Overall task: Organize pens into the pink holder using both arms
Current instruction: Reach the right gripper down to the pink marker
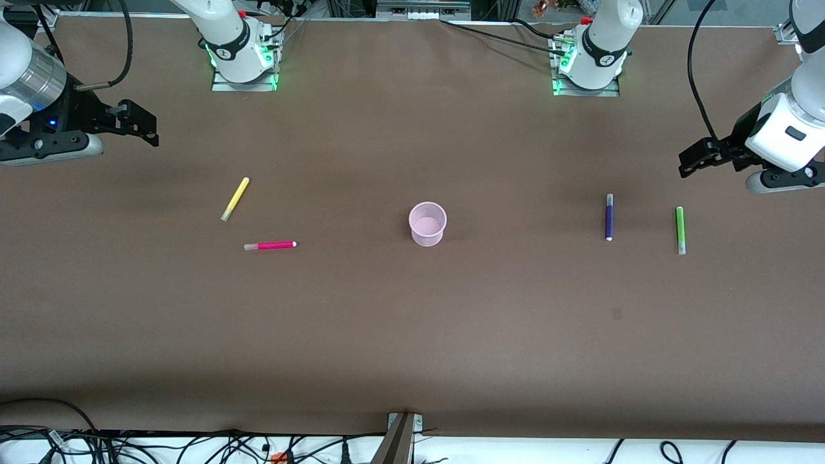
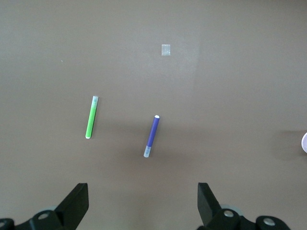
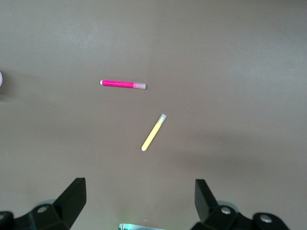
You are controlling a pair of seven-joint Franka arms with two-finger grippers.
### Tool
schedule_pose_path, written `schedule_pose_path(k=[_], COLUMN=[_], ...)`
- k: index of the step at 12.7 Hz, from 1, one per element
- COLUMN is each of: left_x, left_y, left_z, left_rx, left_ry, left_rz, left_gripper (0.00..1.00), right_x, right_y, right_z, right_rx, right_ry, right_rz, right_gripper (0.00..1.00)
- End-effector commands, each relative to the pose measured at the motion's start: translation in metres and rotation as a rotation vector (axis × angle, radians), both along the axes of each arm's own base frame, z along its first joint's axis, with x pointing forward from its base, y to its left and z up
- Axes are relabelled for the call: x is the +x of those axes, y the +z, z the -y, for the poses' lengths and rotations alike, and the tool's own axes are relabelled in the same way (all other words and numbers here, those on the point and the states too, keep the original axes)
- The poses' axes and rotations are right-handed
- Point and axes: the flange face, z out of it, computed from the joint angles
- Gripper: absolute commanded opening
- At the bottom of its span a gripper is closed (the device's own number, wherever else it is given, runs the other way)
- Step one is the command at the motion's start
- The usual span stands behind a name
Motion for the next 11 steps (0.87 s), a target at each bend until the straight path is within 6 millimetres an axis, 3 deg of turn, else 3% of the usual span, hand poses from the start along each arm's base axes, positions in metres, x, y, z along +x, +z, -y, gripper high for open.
schedule_pose_path(k=[1, 4, 6, 8, 11], left_x=[-0.005, -0.004, -0.004, -0.003, -0.003], left_y=[0.012, 0.011, 0.011, 0.012, 0.013], left_z=[0.001, 0.002, 0.001, -0.006, -0.007], left_rx=[-0.017, -0.016, -0.016, -0.018, -0.018], left_ry=[0.010, 0.009, 0.010, 0.023, 0.027], left_rz=[-0.009, -0.007, -0.007, -0.003, -0.001], left_gripper=[1.00, 1.00, 1.00, 1.00, 1.00], right_x=[-0.002, 0.000, 0.002, 0.012, 0.031], right_y=[0.009, 0.009, -0.002, -0.035, -0.108], right_z=[-0.003, -0.002, -0.005, -0.018, -0.053], right_rx=[-0.001, -0.012, -0.007, -0.018, -0.002], right_ry=[-0.039, -0.069, -0.068, -0.144, -0.470], right_rz=[0.007, -0.001, -0.022, -0.055, -0.147], right_gripper=[1.00, 1.00, 1.00, 1.00, 1.00])
